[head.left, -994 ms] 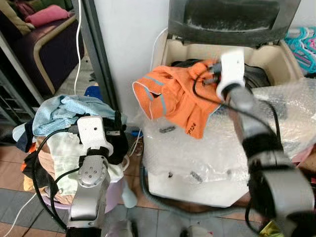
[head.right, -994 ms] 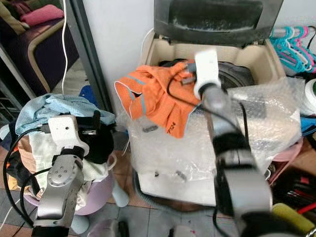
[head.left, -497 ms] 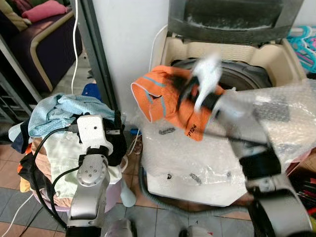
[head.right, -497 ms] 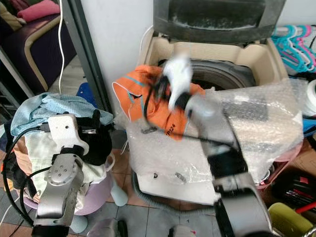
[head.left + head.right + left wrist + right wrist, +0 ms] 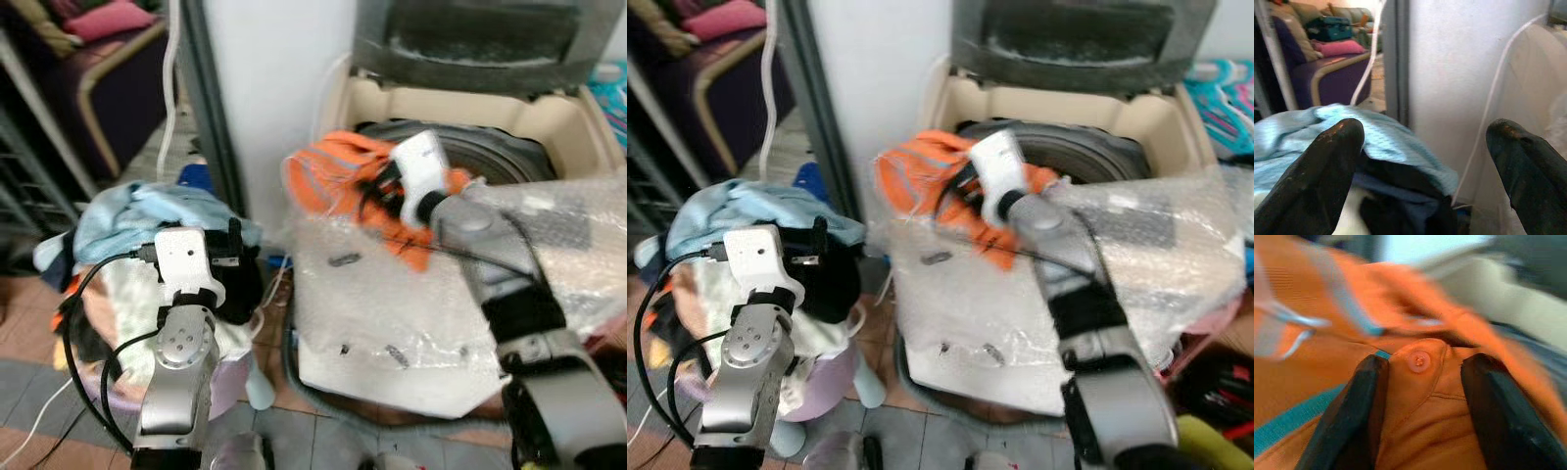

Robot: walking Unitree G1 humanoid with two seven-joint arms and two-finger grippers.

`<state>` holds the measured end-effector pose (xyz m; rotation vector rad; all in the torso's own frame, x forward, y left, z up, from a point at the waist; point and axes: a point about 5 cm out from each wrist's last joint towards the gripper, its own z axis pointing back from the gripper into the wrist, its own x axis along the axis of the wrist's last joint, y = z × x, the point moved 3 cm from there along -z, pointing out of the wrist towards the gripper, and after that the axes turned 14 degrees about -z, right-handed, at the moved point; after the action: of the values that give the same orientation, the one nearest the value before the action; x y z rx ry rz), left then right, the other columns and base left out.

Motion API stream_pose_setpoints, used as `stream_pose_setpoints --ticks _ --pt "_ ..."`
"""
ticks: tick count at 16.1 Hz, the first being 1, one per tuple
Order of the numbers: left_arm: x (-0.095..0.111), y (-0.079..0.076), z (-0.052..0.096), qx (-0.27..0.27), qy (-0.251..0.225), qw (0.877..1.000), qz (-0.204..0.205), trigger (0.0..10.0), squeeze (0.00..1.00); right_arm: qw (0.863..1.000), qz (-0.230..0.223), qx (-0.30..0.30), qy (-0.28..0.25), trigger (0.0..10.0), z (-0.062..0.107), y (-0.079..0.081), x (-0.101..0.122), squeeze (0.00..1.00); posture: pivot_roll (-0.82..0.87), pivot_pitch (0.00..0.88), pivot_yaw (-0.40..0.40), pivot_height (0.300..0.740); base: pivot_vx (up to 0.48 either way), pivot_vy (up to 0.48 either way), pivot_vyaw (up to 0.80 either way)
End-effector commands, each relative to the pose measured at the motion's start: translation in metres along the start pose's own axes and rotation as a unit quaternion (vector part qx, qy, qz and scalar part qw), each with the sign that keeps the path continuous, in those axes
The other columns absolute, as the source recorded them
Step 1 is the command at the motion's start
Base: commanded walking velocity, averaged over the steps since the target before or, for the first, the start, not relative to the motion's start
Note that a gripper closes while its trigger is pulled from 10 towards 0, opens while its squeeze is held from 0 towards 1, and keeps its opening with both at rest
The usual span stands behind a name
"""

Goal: Clothes washing

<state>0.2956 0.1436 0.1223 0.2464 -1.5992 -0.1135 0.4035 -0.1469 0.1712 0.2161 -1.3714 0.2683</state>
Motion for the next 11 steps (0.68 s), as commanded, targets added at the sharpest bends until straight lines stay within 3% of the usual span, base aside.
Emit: stream_pose_setpoints --ticks 1,3,4,7,8,11 --pt "0.001 0.002 0.000 0.005 0.002 1.000 -0.007 10.0 0.00 0.994 -0.006 -0.113 0.005 10.0 0.011 -0.046 -0.003 1.00 -0.03 0.022 0.025 0.740 0.000 0.000 0.00" --pt "0.000 0.003 0.000 0.008 0.004 1.000 -0.011 10.0 0.00 0.977 0.010 -0.203 -0.072 10.0 0.024 -0.074 0.024 1.00 -0.03 0.021 0.025 0.740 0.000 0.000 0.00" --pt "-0.002 0.006 -0.001 0.017 0.012 1.000 -0.020 10.0 0.00 0.970 0.021 -0.214 -0.111 10.0 0.029 -0.075 0.037 1.00 -0.03 0.019 0.026 0.740 0.000 0.000 0.00" --pt "-0.005 0.011 -0.001 0.038 0.021 0.998 -0.035 10.0 0.00 0.963 0.028 -0.162 -0.212 10.0 0.040 -0.048 0.063 1.00 -0.02 0.013 0.027 0.740 0.000 0.000 0.00" --pt "-0.004 0.011 -0.002 0.036 0.019 0.999 -0.030 10.0 0.00 0.961 0.035 -0.129 -0.241 10.0 0.048 -0.031 0.067 1.00 -0.03 0.012 0.028 0.740 0.000 0.000 0.00" --pt "-0.001 0.010 -0.004 0.035 0.012 0.999 -0.027 10.0 0.00 0.960 0.012 -0.070 -0.272 10.0 0.060 0.004 0.063 1.00 -0.03 0.013 0.031 0.740 0.000 0.000 0.00"
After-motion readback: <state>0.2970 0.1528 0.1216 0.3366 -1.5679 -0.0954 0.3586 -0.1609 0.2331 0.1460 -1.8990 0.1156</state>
